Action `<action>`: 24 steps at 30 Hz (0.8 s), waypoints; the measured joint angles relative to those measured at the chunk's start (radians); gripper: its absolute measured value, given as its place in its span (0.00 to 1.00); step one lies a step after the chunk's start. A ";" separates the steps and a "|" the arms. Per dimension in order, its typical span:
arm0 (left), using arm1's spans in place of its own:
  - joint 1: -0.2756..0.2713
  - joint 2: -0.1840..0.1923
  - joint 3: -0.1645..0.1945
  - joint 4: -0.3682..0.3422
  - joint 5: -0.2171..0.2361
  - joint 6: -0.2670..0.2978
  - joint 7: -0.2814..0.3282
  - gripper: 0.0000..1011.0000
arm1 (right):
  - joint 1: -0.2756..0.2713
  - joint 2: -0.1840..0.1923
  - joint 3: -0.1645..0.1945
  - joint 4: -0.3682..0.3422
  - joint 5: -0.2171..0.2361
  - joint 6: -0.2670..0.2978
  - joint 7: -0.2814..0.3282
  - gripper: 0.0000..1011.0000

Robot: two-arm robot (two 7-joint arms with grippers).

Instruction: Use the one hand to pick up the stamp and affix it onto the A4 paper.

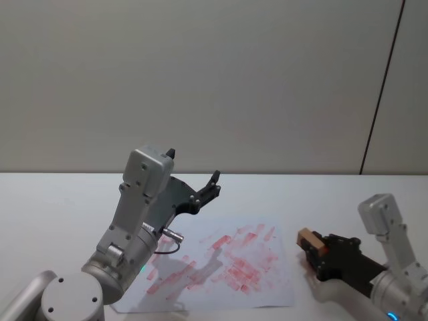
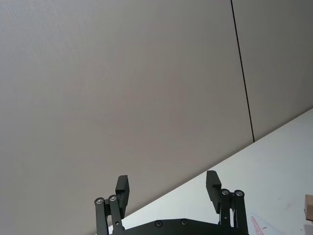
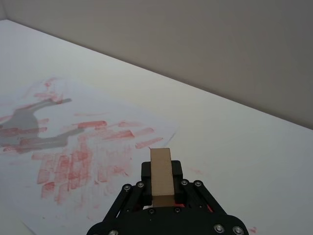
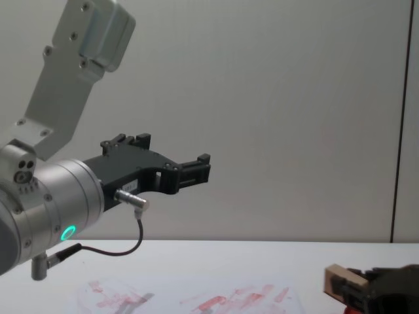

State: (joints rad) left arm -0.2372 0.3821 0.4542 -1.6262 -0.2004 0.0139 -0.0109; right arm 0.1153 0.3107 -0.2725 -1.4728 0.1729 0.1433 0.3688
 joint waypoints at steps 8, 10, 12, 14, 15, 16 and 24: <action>0.000 0.000 0.000 0.000 0.000 0.000 0.000 0.99 | 0.015 -0.026 -0.024 -0.002 -0.015 -0.012 0.023 0.21; 0.000 0.000 0.000 0.000 0.000 0.000 0.000 0.99 | 0.023 -0.037 -0.032 0.007 -0.023 -0.016 0.028 0.21; 0.000 0.000 0.000 0.000 0.000 0.000 0.000 0.99 | 0.028 -0.043 -0.037 0.014 -0.030 -0.020 0.029 0.21; 0.000 0.000 0.000 0.000 0.000 0.000 0.000 0.99 | 0.036 -0.053 -0.044 0.027 -0.040 -0.024 0.031 0.21; 0.000 0.000 0.000 0.000 0.000 0.000 0.000 0.99 | 0.043 -0.060 -0.050 0.039 -0.048 -0.027 0.032 0.21; 0.000 0.000 0.000 0.000 0.000 0.000 0.000 0.99 | 0.046 -0.064 -0.052 0.044 -0.052 -0.028 0.032 0.21; 0.000 0.000 0.000 0.000 0.000 0.000 0.000 0.99 | 0.077 -0.096 -0.073 0.105 -0.084 -0.039 0.029 0.22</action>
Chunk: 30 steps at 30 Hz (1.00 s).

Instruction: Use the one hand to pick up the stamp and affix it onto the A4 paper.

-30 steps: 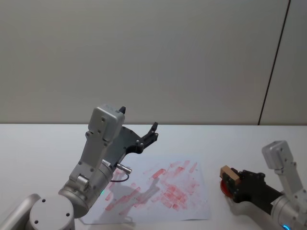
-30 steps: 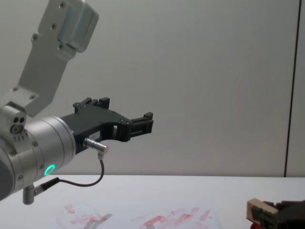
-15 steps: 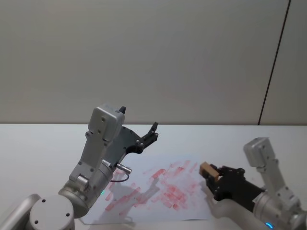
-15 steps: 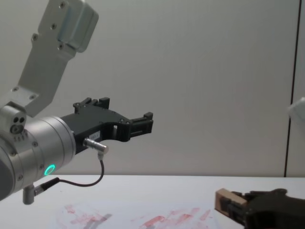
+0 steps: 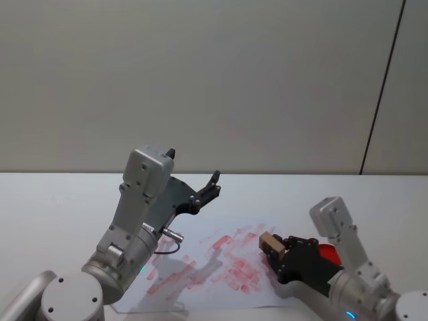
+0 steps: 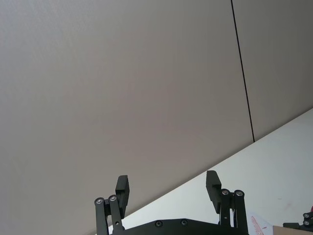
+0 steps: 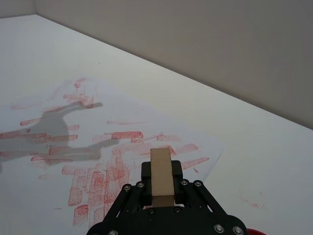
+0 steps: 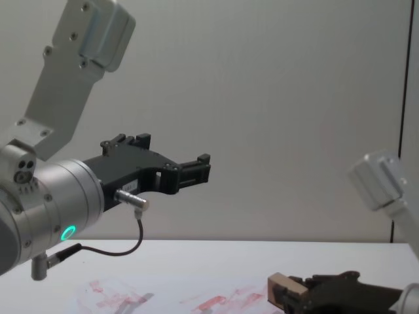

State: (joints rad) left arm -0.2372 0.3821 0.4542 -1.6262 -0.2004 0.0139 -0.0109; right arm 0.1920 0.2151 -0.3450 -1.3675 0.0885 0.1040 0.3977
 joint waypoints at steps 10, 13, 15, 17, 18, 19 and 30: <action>0.000 0.000 0.000 0.000 0.000 0.000 0.000 0.99 | 0.030 -0.026 -0.016 0.067 -0.035 -0.006 -0.009 0.21; 0.000 0.000 0.000 0.000 0.000 0.000 0.000 0.99 | 0.034 -0.029 -0.018 0.075 -0.039 -0.006 -0.009 0.21; 0.000 0.000 0.000 0.000 0.000 0.000 0.000 0.99 | 0.037 -0.031 -0.019 0.081 -0.043 -0.005 -0.009 0.21; 0.000 0.000 0.000 0.000 0.000 0.000 0.000 0.99 | 0.040 -0.033 -0.020 0.086 -0.045 -0.004 -0.009 0.21; 0.000 0.000 0.000 0.000 0.000 0.000 0.000 0.99 | 0.041 -0.034 -0.021 0.087 -0.046 -0.003 -0.009 0.21; 0.000 0.000 0.000 0.000 0.000 0.000 0.000 0.99 | 0.041 -0.034 -0.021 0.088 -0.046 -0.003 -0.009 0.21; 0.000 0.000 0.000 0.000 0.000 0.000 0.000 0.99 | 0.044 -0.035 -0.022 0.092 -0.051 0.009 -0.004 0.21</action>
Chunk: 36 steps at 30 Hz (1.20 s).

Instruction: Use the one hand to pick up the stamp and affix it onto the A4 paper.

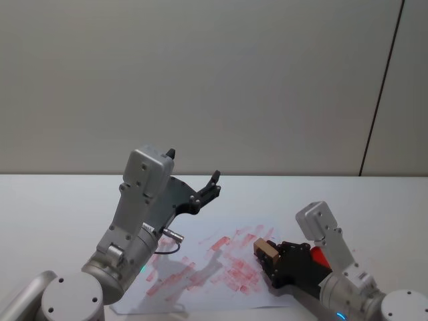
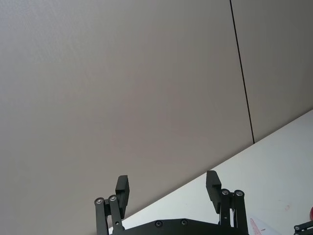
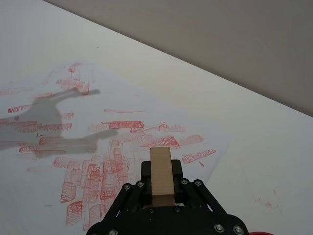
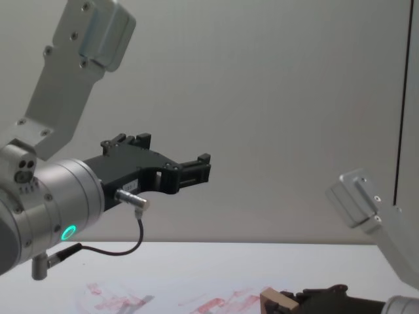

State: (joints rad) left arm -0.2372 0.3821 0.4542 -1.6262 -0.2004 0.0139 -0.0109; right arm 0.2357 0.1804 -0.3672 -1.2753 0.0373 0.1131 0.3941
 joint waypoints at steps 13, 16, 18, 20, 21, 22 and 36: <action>0.000 0.000 0.000 0.000 0.000 0.000 0.000 0.99 | -0.023 0.017 0.014 -0.065 0.066 -0.019 -0.018 0.21; 0.000 0.000 0.000 0.000 0.000 0.000 0.000 0.99 | -0.033 0.029 0.025 -0.093 0.088 -0.026 -0.028 0.21; 0.000 0.000 0.000 0.000 0.000 0.000 0.000 0.99 | -0.038 0.035 0.030 -0.105 0.096 -0.028 -0.032 0.21; 0.000 0.000 0.000 0.000 0.000 0.000 0.000 0.99 | -0.046 0.045 0.037 -0.124 0.109 -0.031 -0.038 0.21; 0.000 0.000 0.000 0.000 0.000 0.000 0.000 0.99 | -0.050 0.050 0.041 -0.131 0.112 -0.031 -0.040 0.21; 0.000 0.000 0.000 0.000 0.000 0.000 0.000 0.99 | -0.056 0.057 0.046 -0.141 0.120 -0.031 -0.043 0.21; 0.000 0.000 0.000 0.000 0.000 0.000 0.000 0.99 | -0.105 0.122 0.089 -0.180 0.153 -0.019 -0.059 0.21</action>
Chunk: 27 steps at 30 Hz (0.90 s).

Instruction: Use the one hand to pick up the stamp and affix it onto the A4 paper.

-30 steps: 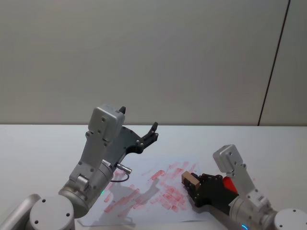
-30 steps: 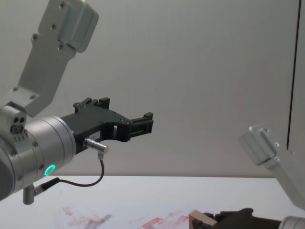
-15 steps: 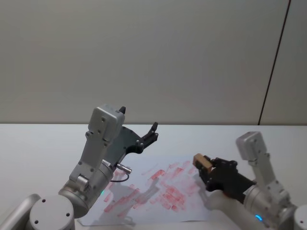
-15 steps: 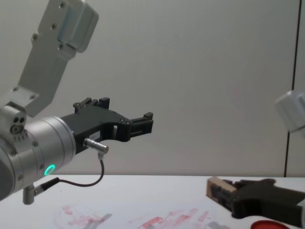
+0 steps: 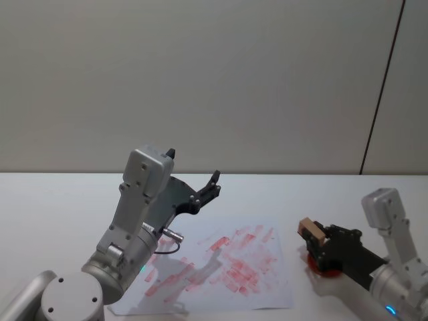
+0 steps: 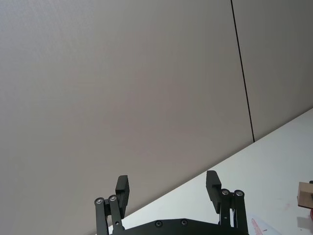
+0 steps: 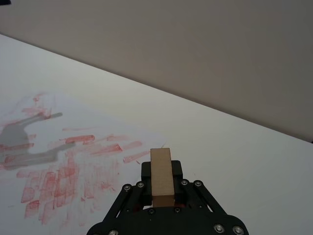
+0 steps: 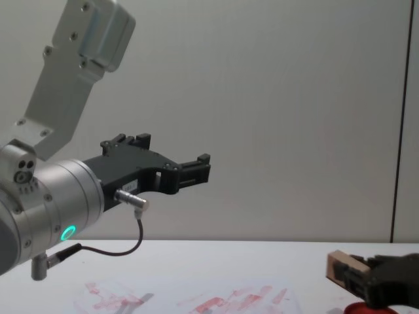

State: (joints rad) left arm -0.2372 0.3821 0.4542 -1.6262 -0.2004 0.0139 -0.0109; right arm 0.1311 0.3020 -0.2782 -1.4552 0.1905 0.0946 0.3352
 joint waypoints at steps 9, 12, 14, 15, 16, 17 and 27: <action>0.000 0.000 0.000 0.000 0.000 0.000 0.000 0.99 | -0.015 0.023 0.016 0.005 0.005 0.012 -0.004 0.21; 0.000 0.000 0.000 0.000 0.000 0.000 0.000 0.99 | -0.015 0.026 0.018 0.012 0.006 0.014 -0.005 0.21; 0.000 0.000 0.000 0.000 0.000 0.000 0.000 0.99 | -0.015 0.026 0.019 0.015 0.006 0.016 -0.005 0.21; 0.000 0.000 0.000 0.000 0.000 0.000 0.000 0.99 | -0.015 0.027 0.019 0.017 0.006 0.017 -0.005 0.21; 0.000 0.000 0.000 0.000 0.000 0.000 0.000 0.99 | -0.015 0.027 0.019 0.021 0.006 0.019 -0.005 0.21; 0.000 0.000 0.000 0.000 0.000 0.000 0.000 0.99 | -0.015 0.027 0.019 0.023 0.005 0.019 -0.005 0.21; 0.000 0.000 0.000 0.000 0.000 0.000 0.000 0.99 | -0.007 0.026 0.019 0.043 -0.003 0.030 -0.001 0.24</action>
State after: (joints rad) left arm -0.2372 0.3821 0.4542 -1.6262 -0.2004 0.0139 -0.0109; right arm 0.1236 0.3282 -0.2597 -1.4120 0.1877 0.1250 0.3340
